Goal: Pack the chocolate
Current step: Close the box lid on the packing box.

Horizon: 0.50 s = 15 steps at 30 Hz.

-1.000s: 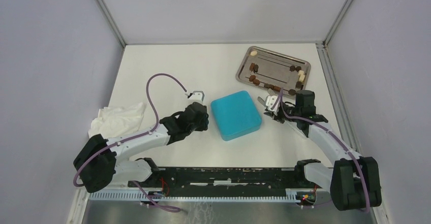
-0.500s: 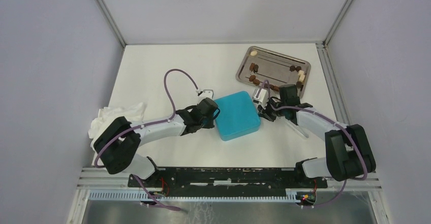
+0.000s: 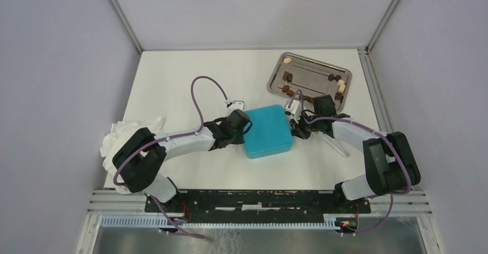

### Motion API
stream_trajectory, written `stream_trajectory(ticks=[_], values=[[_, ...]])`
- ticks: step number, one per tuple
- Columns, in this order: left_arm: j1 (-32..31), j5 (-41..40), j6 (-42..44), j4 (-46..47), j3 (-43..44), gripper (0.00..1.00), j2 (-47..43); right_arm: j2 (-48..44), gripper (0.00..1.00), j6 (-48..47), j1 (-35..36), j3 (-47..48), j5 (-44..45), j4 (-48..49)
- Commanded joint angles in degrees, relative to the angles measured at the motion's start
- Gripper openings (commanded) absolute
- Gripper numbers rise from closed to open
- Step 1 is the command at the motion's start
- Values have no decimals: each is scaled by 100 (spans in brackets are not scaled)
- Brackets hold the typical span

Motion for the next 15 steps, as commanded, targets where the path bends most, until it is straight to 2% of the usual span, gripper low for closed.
stream_trajectory(ticks=[1,5,9,13,15], values=[[-98,263,-28,502,251,32,73,-13,21,215,149,193,-583,14],[-95,-63,-25,244,258,32,7,-158,23,397,48,289,400,1],[-102,-484,6,-116,175,33,-235,-592,26,335,-380,289,1038,-37],[-99,-801,-26,-422,-53,34,-706,-1279,29,158,-609,125,979,52],[-101,-850,-61,-513,-193,34,-1045,-1611,30,-24,-678,7,491,64]])
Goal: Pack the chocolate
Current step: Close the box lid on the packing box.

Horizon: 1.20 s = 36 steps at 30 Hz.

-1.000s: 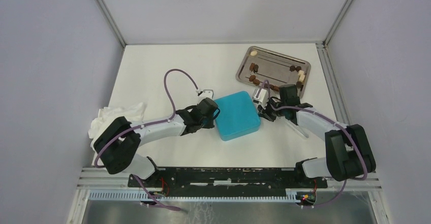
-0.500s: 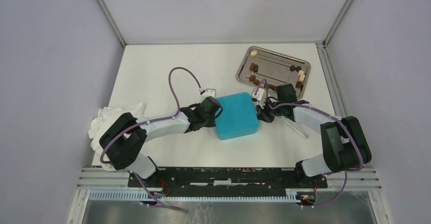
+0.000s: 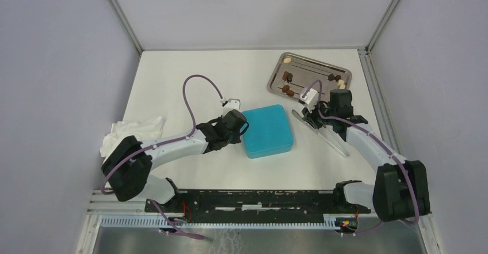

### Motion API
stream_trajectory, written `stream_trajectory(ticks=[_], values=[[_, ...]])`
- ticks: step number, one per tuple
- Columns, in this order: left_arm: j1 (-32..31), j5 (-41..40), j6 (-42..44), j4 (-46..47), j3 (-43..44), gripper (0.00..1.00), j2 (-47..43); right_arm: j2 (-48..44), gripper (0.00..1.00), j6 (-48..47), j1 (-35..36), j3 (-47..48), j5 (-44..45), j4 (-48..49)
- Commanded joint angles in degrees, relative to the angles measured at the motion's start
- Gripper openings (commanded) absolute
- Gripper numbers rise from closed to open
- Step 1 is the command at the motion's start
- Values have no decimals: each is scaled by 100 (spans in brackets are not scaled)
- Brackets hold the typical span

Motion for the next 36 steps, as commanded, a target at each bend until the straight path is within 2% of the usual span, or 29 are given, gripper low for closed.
stream_trajectory(ticks=[1,3,6,10,14,18,22,25,28,31,36], values=[[-23,-445,-71,-237,-242,34,-875,-752,31,-317,-100,-88,-618,156],[-32,-307,-75,-148,-419,36,-1306,-949,30,-538,-105,-148,-1407,63],[-28,169,-54,349,-798,46,-1988,-1094,29,-815,-101,-215,-2415,-100],[-18,593,-158,1026,-1134,56,-2460,-1019,27,-992,-8,-187,-2574,-302],[36,774,-204,1221,-1036,66,-2259,-683,26,-1616,422,256,-2291,-1108],[144,1137,-212,1496,-834,67,-1756,-227,25,-1910,1176,929,-1286,-1745],[239,1170,-185,1553,-640,68,-1233,211,24,-1911,1564,1474,-688,-2226],[281,1160,-104,1570,-528,69,-905,438,24,-1769,1782,1521,-348,-2302],[336,1131,-18,1616,-443,69,-748,484,24,-1448,1792,1347,-439,-2104],[373,1110,94,1634,-376,69,-880,303,26,-1404,1633,1140,-938,-1983],[420,611,251,1370,-385,65,-1439,-170,27,-1144,495,1101,-2504,-1919]])
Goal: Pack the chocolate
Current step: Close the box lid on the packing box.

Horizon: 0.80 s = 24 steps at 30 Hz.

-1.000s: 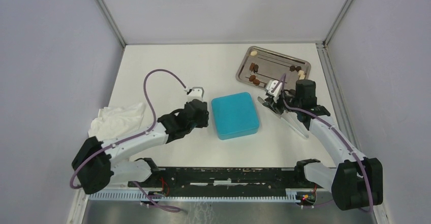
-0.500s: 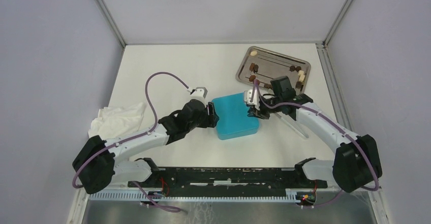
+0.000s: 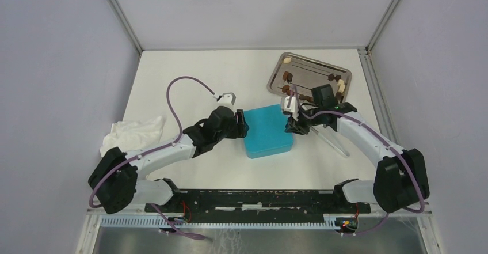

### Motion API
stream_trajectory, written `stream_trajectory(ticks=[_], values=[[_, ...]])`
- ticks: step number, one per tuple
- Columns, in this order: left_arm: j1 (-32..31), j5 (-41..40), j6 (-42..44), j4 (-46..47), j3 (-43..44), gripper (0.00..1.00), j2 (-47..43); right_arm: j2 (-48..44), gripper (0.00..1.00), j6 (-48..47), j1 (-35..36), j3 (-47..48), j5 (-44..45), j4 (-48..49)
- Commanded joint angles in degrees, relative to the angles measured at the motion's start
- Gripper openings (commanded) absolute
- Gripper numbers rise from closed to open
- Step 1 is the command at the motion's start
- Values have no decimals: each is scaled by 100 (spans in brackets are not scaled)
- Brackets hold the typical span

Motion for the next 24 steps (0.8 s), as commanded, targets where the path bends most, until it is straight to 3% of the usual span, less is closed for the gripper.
stream_trajectory(ticks=[1,6,10,15,24], values=[[71,-559,272,-49,222,64,-568,-638,27,450,-1007,-174,-1354,380],[126,-1065,314,-652,129,45,-623,-1020,29,1885,-1546,-1085,-290,2077],[143,-1299,250,-881,1,36,-572,-536,27,2281,-1574,-1094,236,2219],[148,-1187,202,-769,2,32,-291,120,22,2625,-1560,-977,444,2298],[141,-299,220,-357,458,28,795,890,20,2828,-1137,-660,258,2226]])
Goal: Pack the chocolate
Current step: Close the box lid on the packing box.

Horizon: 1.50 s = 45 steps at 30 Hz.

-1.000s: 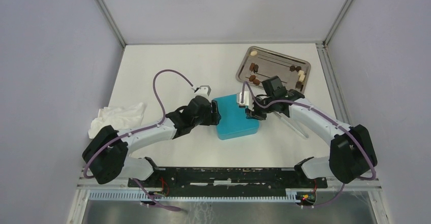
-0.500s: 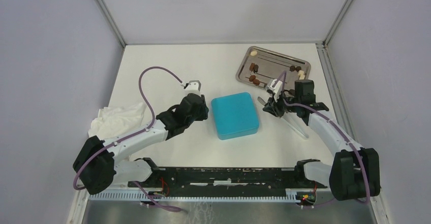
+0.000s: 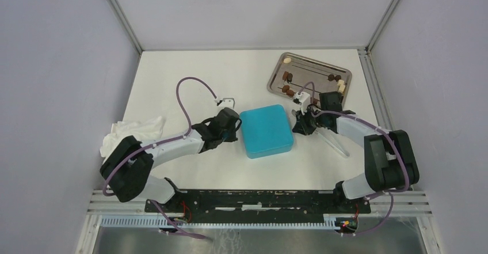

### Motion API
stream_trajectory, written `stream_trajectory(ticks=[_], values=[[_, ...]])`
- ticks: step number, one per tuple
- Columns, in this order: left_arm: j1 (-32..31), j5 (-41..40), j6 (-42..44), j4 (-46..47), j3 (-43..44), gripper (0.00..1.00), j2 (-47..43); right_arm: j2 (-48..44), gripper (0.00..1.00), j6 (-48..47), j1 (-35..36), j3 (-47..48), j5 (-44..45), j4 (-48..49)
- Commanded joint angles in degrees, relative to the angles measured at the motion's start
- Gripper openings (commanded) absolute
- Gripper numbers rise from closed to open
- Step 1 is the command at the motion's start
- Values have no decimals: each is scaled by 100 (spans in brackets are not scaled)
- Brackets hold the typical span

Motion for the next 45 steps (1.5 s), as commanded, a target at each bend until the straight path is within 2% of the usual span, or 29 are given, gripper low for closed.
stream_trajectory(ticks=[1,5,15,21,28,31,35,40,41,42,45], values=[[-3,594,114,478,427,27,436,300,20,188,186,443,-101,94],[-92,898,22,685,620,26,679,444,19,131,190,494,-298,-34],[-383,730,-70,512,841,26,742,577,20,-55,323,559,-89,-147],[-728,220,-238,211,765,26,554,729,20,-300,792,685,171,-314],[-868,-286,-633,-106,356,27,118,719,20,-503,958,762,612,-460],[-873,-562,-614,-391,322,27,-104,461,21,-636,794,853,917,-639],[-865,-950,-518,-769,234,28,-562,-232,22,-944,321,852,850,-795],[-850,-1099,-416,-722,48,36,-1358,-1336,26,-1365,129,707,664,-644],[-853,-1026,-391,-622,-9,38,-1507,-1509,29,-1400,129,671,679,-512],[-841,-904,-378,-516,-48,42,-1667,-1635,37,-1444,126,656,647,-400],[-735,-499,-413,-39,-253,60,-2092,-1659,88,-1469,106,693,113,-171]])
